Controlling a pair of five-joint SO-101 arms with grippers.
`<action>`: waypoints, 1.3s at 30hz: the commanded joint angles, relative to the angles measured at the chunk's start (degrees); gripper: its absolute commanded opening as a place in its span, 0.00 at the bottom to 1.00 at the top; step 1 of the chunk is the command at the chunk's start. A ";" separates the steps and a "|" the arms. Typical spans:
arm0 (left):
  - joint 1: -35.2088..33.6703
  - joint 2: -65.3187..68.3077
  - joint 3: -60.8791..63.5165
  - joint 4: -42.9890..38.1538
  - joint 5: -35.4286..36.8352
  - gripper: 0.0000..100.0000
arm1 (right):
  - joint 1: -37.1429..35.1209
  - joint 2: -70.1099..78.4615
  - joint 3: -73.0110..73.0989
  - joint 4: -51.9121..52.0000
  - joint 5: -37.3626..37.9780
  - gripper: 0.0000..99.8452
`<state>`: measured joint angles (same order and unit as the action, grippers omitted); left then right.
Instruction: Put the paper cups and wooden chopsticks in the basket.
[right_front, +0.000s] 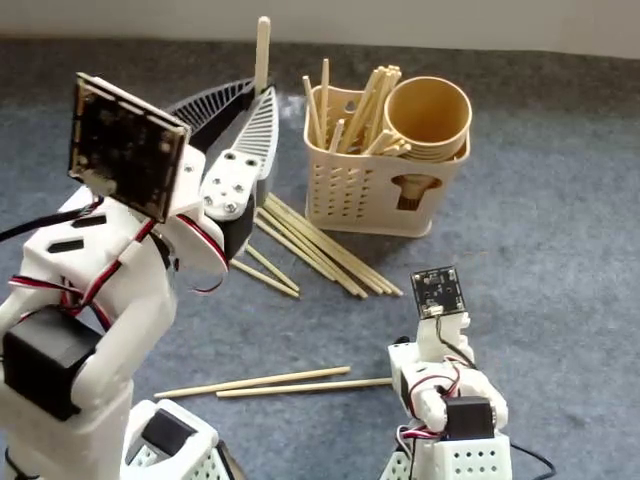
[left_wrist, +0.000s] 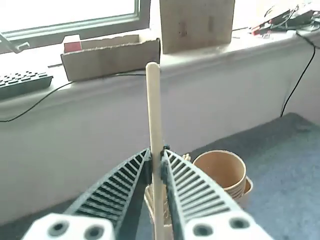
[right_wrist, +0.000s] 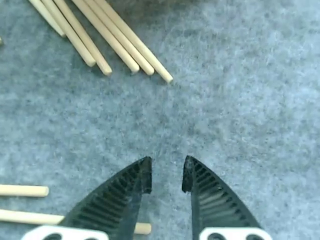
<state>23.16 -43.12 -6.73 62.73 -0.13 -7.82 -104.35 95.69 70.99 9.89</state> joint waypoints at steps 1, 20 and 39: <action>3.30 -0.84 -2.24 -8.09 2.20 0.01 | -0.13 -0.57 6.73 0.31 0.62 0.12; 3.12 13.67 -2.33 -26.55 2.20 0.01 | -0.13 -0.57 6.73 0.31 0.62 0.12; -9.01 30.90 -2.24 -34.11 10.73 0.01 | -0.13 -0.57 6.73 0.31 0.62 0.12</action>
<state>15.52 -12.18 -6.64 29.85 10.07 -7.82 -104.35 95.69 70.99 9.89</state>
